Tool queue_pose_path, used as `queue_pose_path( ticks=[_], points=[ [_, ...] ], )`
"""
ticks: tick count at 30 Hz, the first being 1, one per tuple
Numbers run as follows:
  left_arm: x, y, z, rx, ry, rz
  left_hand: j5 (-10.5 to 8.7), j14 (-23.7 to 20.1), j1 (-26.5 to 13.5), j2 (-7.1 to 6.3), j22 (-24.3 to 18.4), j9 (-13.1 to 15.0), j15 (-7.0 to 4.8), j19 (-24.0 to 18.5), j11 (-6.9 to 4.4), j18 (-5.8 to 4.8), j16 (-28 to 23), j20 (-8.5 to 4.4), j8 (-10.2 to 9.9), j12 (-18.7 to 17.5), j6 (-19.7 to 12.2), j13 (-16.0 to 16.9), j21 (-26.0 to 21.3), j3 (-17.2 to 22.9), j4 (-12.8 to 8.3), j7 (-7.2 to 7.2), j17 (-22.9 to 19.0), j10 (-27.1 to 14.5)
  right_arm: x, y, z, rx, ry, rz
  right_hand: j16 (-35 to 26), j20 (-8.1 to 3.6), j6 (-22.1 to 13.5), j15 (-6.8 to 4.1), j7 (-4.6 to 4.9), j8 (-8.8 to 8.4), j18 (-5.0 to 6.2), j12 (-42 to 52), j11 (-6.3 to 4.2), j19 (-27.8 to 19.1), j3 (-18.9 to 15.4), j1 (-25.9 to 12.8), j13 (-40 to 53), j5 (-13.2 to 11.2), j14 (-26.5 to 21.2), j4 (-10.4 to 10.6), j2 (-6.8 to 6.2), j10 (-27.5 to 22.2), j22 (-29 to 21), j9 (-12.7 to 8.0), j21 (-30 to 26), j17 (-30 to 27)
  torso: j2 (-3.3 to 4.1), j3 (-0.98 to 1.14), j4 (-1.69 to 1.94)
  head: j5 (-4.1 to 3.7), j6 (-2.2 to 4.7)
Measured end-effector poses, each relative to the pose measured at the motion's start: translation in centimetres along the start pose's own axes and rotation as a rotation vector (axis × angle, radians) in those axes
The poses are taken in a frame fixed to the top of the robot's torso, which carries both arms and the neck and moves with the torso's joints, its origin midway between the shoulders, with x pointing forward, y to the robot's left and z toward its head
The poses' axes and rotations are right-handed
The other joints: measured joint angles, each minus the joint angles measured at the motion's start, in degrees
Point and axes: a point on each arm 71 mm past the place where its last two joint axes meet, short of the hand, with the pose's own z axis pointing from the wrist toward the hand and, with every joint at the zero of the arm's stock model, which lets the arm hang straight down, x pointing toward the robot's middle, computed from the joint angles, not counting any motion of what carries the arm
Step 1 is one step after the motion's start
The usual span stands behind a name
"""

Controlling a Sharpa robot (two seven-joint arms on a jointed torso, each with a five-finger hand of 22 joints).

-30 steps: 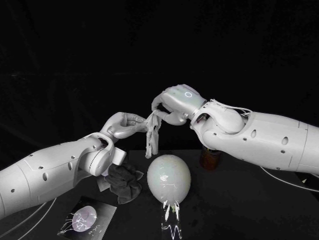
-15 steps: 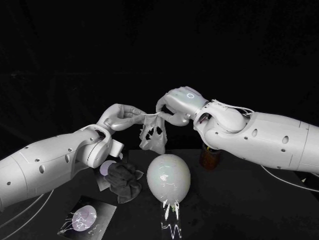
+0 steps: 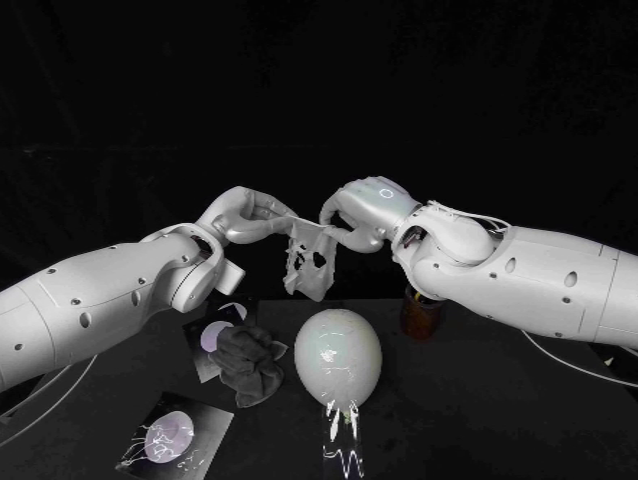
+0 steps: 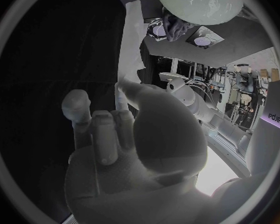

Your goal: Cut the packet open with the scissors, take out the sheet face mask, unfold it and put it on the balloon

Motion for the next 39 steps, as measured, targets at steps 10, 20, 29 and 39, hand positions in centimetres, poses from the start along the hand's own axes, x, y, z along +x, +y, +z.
queue_pose_path(
  ticks=[10, 20, 29, 39],
  points=[
    [-0.5, -0.2, 0.3, -0.017, 0.022, 0.050, -0.02, 0.8, 0.0, -0.01, 0.8, 0.0, -0.22, 1.3, -0.22, 0.97, 0.0, -0.31, 0.5, 0.0, -0.1, 0.0, 1.5, 0.0, 0.0, 0.08, 0.3, 0.6, 0.1, -1.2, -0.2, 0.050, 0.001, 0.024, 0.0, 0.00, -0.1, 0.00, -0.07, 0.04, 0.00, -0.5, 0.00, 0.0, 0.1, 0.0, 0.0, 0.2, 0.0, 1.0, 0.00, 0.0, -0.4, 0.0, -0.5, 0.0, 0.00, -0.02, 0.00, -0.01, 0.14],
    [0.5, -1.0, 0.5, -0.009, 0.038, 0.025, -0.13, 0.8, -0.1, -0.08, 0.9, 0.0, -0.22, 1.3, -0.22, 0.96, 0.0, -0.31, 0.5, 0.0, -0.3, 0.0, 1.5, 0.0, 0.0, 0.08, 0.4, 0.6, 1.1, -2.1, -0.5, 0.133, 0.018, 0.144, 0.0, 0.10, -0.2, 0.01, -0.03, 0.04, -0.02, -1.4, 0.00, -0.9, 0.0, -0.3, 0.0, 0.2, 0.0, 1.6, -0.31, 0.0, -1.0, 0.0, -1.4, 0.0, 0.05, -0.09, 0.02, -0.08, 0.41],
    [0.5, -2.6, 1.3, 0.012, 0.028, 0.008, 0.01, 1.0, -0.1, -0.09, 1.1, 0.0, -0.41, 1.3, -0.22, 0.94, 0.0, -0.31, 0.5, 0.0, -0.3, 0.0, 2.0, 0.0, 0.0, 0.07, 0.4, 1.0, 3.1, -2.7, -1.3, 0.238, 0.048, 0.336, 0.0, 0.18, -0.5, 0.02, -0.11, -0.19, -0.03, -1.6, 0.00, -1.9, 0.3, -0.3, 0.0, 0.2, 0.0, 1.8, -0.31, 0.0, -1.7, 0.0, -2.5, 0.0, 0.09, -0.02, 0.09, 0.22, 0.32],
    [0.2, -3.1, 1.6, 0.001, 0.025, 0.013, 0.00, 1.0, -0.1, -0.09, 1.5, 0.0, -0.41, 1.5, -0.42, 0.91, 0.0, -0.52, 0.8, 0.0, -0.4, 0.0, 2.7, 0.0, 0.0, -0.02, 0.6, 1.2, 4.3, -3.8, -2.9, 0.370, 0.027, 0.575, 0.0, -0.01, -0.7, 0.02, -0.12, -0.18, -0.04, -1.9, 0.00, -2.1, 0.2, -0.3, 0.0, 0.1, 0.0, 1.8, -0.31, 0.0, -1.9, 0.1, -2.8, 0.0, 0.03, 0.04, 0.01, 0.33, 0.14]
  ],
)
